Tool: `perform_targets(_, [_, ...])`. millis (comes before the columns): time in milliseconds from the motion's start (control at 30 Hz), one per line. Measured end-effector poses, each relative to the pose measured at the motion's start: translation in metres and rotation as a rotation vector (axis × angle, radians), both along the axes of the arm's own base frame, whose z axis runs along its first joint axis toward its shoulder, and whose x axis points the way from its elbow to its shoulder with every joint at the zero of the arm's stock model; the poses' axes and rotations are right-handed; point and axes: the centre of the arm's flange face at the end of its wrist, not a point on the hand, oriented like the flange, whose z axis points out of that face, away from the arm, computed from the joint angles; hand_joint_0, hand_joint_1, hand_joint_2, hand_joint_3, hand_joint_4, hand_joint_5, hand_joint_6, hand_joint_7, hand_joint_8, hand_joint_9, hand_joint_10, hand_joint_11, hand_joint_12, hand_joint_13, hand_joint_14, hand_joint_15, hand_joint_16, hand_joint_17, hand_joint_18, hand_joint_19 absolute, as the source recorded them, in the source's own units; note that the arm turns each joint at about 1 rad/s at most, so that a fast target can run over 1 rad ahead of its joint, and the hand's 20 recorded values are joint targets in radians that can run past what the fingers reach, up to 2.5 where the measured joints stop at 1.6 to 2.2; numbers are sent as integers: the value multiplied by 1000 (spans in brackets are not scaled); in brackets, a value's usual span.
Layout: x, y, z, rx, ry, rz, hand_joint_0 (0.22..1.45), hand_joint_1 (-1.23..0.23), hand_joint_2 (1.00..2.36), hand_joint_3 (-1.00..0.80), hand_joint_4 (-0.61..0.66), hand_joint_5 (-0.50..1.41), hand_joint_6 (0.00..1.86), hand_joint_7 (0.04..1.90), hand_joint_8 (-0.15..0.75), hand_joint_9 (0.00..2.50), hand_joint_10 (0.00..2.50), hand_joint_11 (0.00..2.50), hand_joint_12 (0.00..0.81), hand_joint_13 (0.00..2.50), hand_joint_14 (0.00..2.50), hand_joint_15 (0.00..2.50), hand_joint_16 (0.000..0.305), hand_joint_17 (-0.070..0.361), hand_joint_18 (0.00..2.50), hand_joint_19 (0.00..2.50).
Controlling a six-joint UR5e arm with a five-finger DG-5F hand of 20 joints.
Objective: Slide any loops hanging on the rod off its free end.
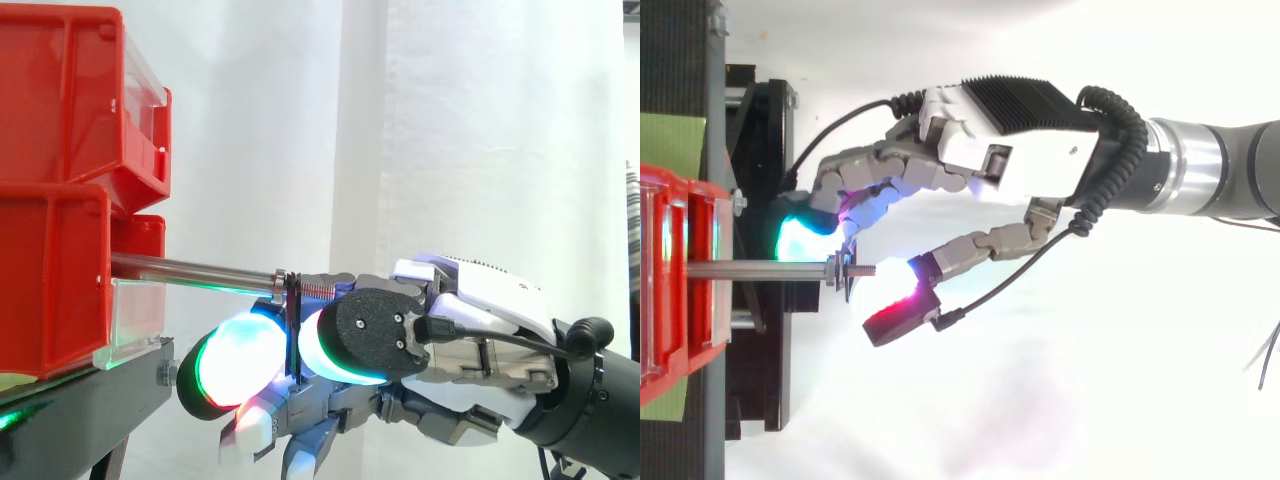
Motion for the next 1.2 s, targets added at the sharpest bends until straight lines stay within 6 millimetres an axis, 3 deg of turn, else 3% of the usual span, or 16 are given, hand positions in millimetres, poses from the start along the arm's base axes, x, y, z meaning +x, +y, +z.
perform_targets(400, [1, 4, 2, -12, -4, 9, 607, -680, 1013, -23, 117, -152, 932, 951, 399, 886, 6, 308, 418, 908, 7, 230, 64, 143, 1048, 484])
perform_targets(1200, [-1, 3, -2, -10, 25, 6, 628, -714, 1007, 42, 40, -135, 936, 1031, 414, 915, 6, 331, 426, 926, 7, 239, 66, 149, 1076, 463])
